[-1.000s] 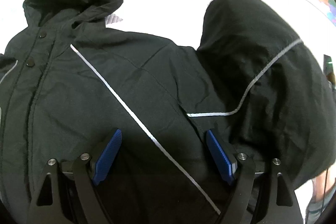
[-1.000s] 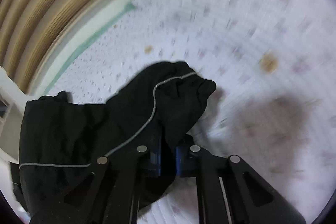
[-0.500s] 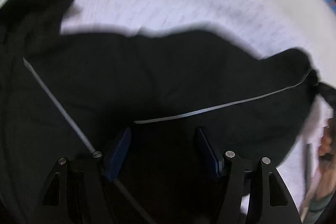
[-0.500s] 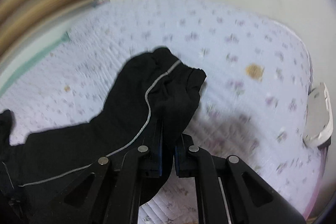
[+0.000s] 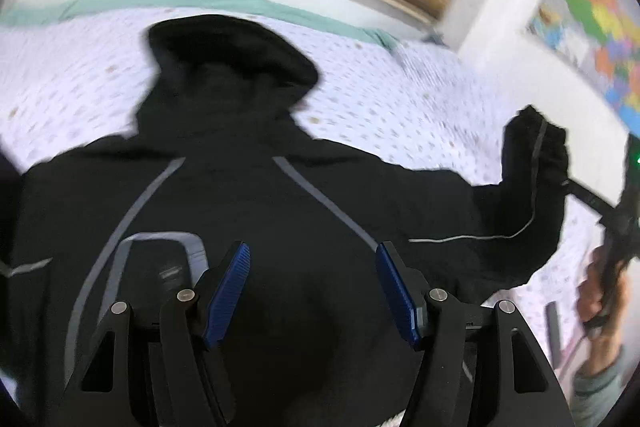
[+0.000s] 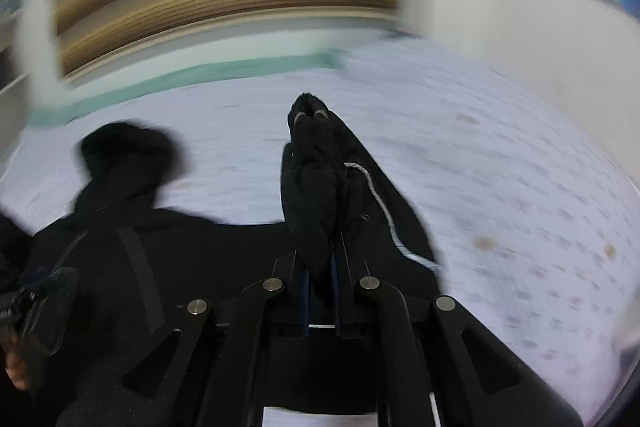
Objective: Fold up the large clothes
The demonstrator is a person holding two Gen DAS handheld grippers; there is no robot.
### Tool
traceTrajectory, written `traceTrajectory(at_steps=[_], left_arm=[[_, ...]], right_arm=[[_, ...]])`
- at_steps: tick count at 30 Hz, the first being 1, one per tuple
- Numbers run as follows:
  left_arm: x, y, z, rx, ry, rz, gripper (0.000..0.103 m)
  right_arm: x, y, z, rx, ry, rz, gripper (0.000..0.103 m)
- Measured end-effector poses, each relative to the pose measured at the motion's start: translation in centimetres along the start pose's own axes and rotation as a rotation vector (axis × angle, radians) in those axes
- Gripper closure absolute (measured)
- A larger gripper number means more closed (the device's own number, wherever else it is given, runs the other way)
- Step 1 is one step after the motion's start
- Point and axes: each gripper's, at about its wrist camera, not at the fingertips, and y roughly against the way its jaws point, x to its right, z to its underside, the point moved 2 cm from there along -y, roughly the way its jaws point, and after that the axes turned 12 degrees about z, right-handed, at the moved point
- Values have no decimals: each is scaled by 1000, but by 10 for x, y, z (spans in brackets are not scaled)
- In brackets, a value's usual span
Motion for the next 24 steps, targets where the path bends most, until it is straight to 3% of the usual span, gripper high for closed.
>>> traceTrajectory(at_steps=[6,12,18,24], left_arm=[[-62,58,22,5,-19,-146,36],[-98,85,37,17,2,-153,36],[-124,94,49,28,24,-136,36],[-131,92,51,-5,2,-107,36]], right_arm=[[-151,31,6,18,166,-196,92],[-279,16,40,-74,290,-354,92],[-376,5,90,-165,403,-486,92],[-417,-29,127,-259,444,-469,87]])
